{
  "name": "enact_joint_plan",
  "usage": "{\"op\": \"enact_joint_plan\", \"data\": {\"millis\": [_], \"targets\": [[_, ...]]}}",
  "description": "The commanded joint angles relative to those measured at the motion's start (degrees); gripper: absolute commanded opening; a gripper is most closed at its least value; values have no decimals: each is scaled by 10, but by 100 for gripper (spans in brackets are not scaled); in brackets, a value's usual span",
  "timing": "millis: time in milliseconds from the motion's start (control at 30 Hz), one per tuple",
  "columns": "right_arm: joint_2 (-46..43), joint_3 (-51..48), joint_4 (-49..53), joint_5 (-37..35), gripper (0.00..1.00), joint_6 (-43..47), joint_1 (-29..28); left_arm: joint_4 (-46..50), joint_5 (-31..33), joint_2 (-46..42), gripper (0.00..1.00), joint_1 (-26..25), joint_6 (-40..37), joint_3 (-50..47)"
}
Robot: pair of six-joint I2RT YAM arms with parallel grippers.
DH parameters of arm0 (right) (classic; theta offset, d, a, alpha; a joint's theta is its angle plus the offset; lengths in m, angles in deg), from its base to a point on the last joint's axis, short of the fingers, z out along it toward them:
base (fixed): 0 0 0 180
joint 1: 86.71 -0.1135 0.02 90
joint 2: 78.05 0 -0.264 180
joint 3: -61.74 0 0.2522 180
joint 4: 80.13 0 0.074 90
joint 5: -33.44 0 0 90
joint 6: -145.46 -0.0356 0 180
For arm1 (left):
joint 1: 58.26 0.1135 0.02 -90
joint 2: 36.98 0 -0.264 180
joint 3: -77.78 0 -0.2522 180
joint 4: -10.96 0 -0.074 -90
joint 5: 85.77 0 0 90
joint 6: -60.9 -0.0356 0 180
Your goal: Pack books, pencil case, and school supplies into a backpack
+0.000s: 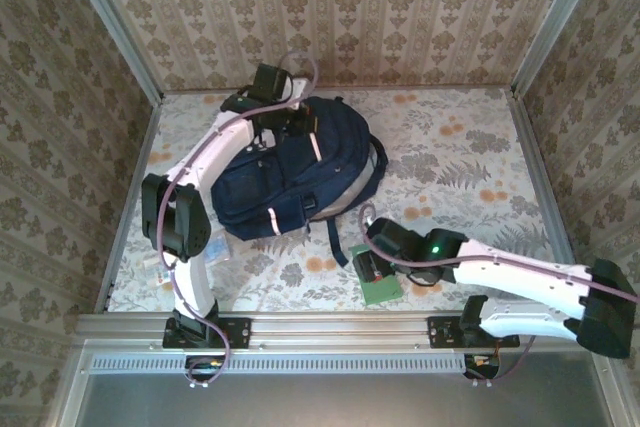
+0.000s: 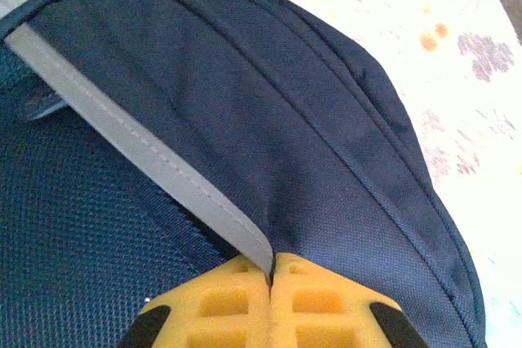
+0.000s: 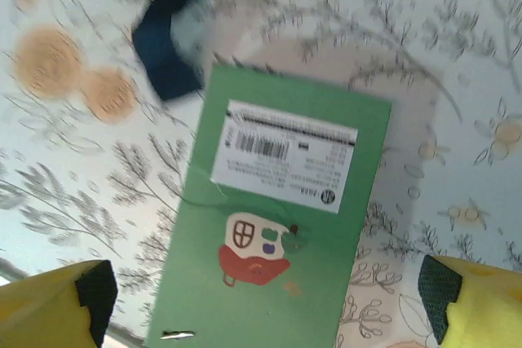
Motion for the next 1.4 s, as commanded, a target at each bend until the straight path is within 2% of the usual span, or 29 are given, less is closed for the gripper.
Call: {"op": "enact_joint_plan", "data": {"millis": [0, 133, 167, 267, 367, 500, 600, 767, 900, 1100, 1233, 1367], "targets": [[2, -30, 22, -37, 99, -61, 2, 7, 35, 2, 21, 2, -18, 27], [-55, -91, -32, 62, 98, -81, 61, -60, -53, -48, 43, -3, 45, -92], [-77, -113, -47, 100, 98, -89, 81, -83, -73, -68, 47, -24, 60, -131], [-137, -177, -107, 221, 96, -111, 149, -129, -106, -129, 55, -62, 94, -230], [-157, -214, -151, 308, 95, -127, 182, -180, -145, -182, 60, -106, 139, -324], [-138, -225, -164, 342, 94, -130, 184, -195, -151, -231, 66, -167, 161, -418], [-119, -231, -183, 370, 92, -130, 181, -223, -152, -258, 68, -186, 190, -492], [-69, -210, -225, 424, 90, -117, 152, -207, -128, -298, 69, -177, 190, -552], [-3, -167, -251, 465, 89, -101, 116, -167, -107, -347, 70, -164, 180, -555], [104, -106, -335, 511, 89, -125, 81, -118, -99, -426, 76, -104, 175, -560], [181, -66, -440, 534, 92, -152, 76, -95, -103, -462, 78, -68, 169, -570], [216, 8, -404, 525, 92, -121, 75, -83, -106, -483, 78, -59, 178, -591]]}}
